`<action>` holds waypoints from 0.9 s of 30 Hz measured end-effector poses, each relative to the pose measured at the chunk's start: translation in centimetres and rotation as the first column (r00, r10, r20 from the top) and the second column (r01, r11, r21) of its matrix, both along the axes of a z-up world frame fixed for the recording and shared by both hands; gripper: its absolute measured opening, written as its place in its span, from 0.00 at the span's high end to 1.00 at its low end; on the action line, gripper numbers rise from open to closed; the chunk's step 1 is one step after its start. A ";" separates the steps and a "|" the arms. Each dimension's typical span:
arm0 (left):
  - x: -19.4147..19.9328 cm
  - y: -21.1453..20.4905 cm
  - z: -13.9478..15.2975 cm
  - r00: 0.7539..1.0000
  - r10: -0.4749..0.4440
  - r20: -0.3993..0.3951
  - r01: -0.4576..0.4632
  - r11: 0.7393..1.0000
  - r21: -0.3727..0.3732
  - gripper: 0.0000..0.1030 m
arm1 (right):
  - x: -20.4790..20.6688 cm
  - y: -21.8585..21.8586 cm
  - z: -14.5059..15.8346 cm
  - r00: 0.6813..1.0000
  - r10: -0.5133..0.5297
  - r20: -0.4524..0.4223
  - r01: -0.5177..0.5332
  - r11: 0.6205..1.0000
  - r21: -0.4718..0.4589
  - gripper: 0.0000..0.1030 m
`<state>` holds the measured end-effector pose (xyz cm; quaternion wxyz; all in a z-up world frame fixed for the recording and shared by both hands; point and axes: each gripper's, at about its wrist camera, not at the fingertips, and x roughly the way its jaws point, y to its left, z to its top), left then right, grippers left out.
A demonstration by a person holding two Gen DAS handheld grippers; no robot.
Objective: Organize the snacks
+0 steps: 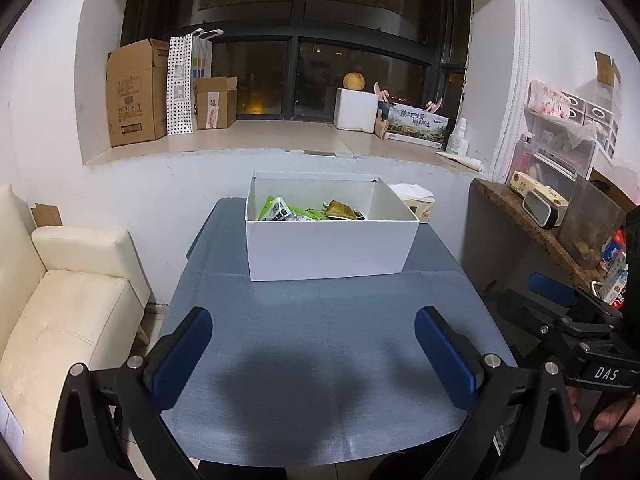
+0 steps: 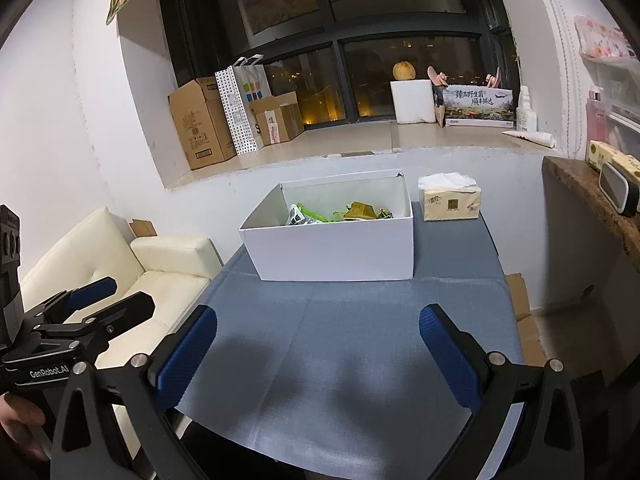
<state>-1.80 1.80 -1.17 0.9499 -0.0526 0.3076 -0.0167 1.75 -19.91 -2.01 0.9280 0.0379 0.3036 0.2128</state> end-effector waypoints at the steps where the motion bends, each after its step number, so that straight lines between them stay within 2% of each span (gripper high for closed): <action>1: 0.0 0.0 0.0 1.000 -0.001 0.001 0.001 1.000 -0.001 0.00 | 0.0 0.0 0.0 1.000 0.000 -0.001 0.000 1.000 -0.001 0.00; 27: 0.0 -0.3 0.0 1.000 -0.007 -0.003 0.007 1.000 -0.005 0.00 | -0.4 0.1 0.1 0.999 0.031 0.008 -0.031 1.000 0.006 0.00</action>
